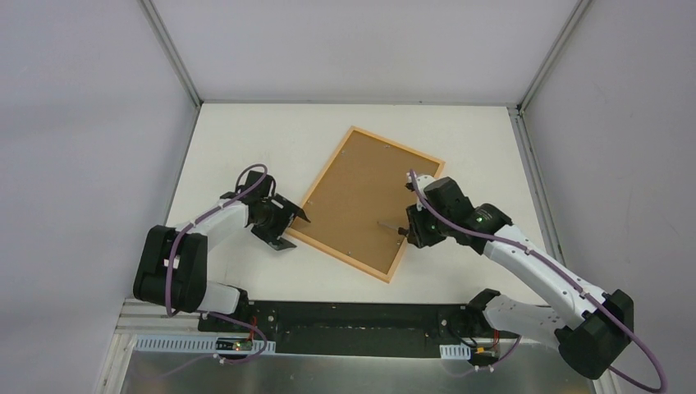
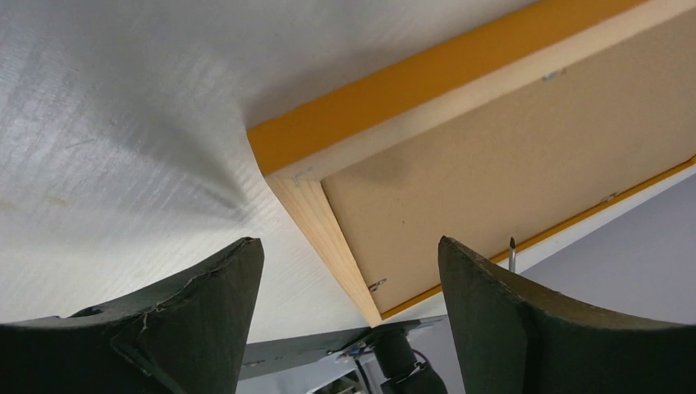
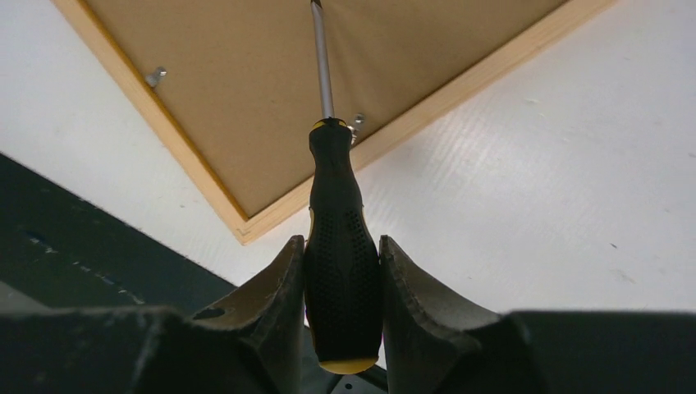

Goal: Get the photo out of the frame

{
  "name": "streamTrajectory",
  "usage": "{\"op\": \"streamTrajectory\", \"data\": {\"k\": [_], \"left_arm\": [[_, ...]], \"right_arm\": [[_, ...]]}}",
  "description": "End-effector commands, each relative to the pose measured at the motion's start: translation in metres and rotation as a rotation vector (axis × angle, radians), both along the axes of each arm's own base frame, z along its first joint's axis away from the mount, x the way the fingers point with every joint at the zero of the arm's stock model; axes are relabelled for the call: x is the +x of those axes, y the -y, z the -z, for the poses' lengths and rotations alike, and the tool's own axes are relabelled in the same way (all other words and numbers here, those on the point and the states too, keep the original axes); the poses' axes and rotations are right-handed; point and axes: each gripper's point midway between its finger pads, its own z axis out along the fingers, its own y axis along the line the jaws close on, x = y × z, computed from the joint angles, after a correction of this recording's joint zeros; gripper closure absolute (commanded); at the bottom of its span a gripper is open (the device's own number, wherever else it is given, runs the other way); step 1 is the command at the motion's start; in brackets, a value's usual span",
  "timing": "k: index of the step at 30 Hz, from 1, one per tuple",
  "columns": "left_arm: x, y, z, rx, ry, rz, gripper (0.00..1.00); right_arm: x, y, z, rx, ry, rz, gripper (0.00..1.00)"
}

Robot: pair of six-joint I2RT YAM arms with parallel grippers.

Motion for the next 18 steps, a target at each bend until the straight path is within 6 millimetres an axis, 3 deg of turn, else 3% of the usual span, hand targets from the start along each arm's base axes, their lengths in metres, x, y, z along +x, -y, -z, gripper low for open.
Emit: {"op": "streamTrajectory", "data": {"k": [1, 4, 9, 18], "left_arm": [[-0.003, 0.007, 0.016, -0.048, -0.058, -0.06, 0.22], [-0.003, 0.009, 0.024, -0.043, -0.08, -0.055, 0.26], [-0.008, 0.002, 0.037, -0.002, -0.108, -0.073, 0.42], [-0.021, -0.012, 0.06, 0.083, -0.156, -0.085, 0.66]], "right_arm": [[-0.008, -0.04, -0.011, 0.183, -0.067, -0.074, 1.0], [-0.021, -0.049, -0.011, 0.222, -0.14, -0.074, 1.0], [-0.048, -0.058, -0.004, 0.245, -0.225, -0.07, 1.0], [-0.077, -0.057, -0.004, 0.274, -0.299, -0.079, 1.0]]}}
